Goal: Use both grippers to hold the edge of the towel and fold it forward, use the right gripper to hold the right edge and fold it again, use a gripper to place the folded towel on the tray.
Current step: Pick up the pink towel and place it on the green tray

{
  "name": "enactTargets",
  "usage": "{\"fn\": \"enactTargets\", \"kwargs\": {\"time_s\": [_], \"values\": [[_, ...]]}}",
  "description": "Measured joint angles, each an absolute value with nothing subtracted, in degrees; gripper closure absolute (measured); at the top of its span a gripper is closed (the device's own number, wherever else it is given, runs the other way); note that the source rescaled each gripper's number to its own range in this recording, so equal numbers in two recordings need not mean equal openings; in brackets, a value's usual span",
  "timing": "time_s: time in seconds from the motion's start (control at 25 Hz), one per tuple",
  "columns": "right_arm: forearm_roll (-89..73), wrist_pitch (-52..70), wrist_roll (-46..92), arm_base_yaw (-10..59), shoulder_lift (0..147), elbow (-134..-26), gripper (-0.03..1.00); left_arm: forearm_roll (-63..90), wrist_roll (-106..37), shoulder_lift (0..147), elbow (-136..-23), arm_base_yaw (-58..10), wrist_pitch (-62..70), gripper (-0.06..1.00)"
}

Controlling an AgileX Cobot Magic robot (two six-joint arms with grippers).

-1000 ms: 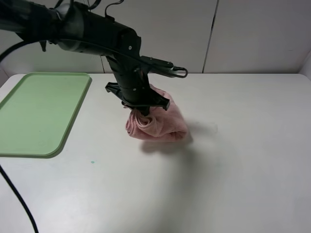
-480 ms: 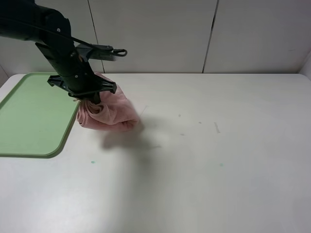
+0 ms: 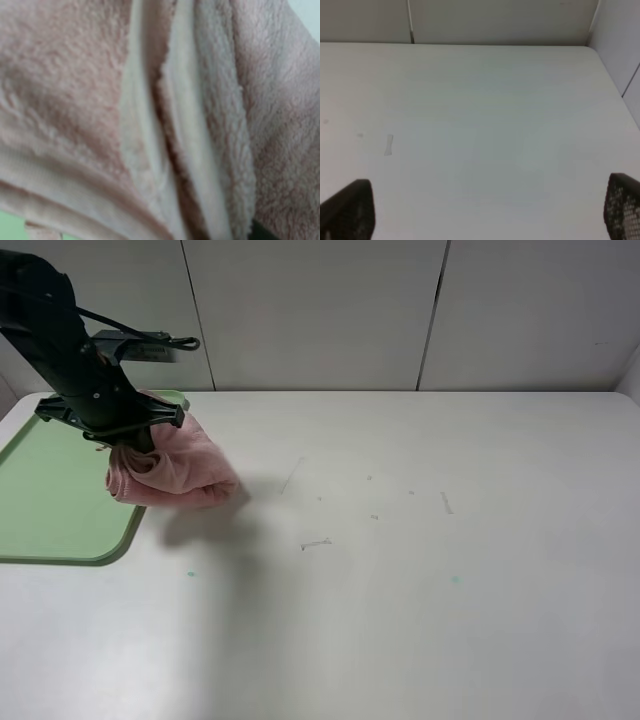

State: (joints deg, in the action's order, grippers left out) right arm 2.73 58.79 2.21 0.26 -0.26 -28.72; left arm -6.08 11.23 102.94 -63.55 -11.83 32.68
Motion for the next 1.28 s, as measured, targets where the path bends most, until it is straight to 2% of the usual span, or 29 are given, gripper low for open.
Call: {"fn": "enactTargets", "kwargs": {"time_s": [0.64,1.28], "values": [[2.7,58.8,2.2,0.3,-0.3,-28.7,-0.03,-6.0,11.1,104.7,-60.5,3.6,16.9,0.74],[2.7,58.7,2.2,0.3,-0.3,-28.7,-0.03,-7.5,10.8,108.4,-60.5,9.7,13.2,0.74]]}}
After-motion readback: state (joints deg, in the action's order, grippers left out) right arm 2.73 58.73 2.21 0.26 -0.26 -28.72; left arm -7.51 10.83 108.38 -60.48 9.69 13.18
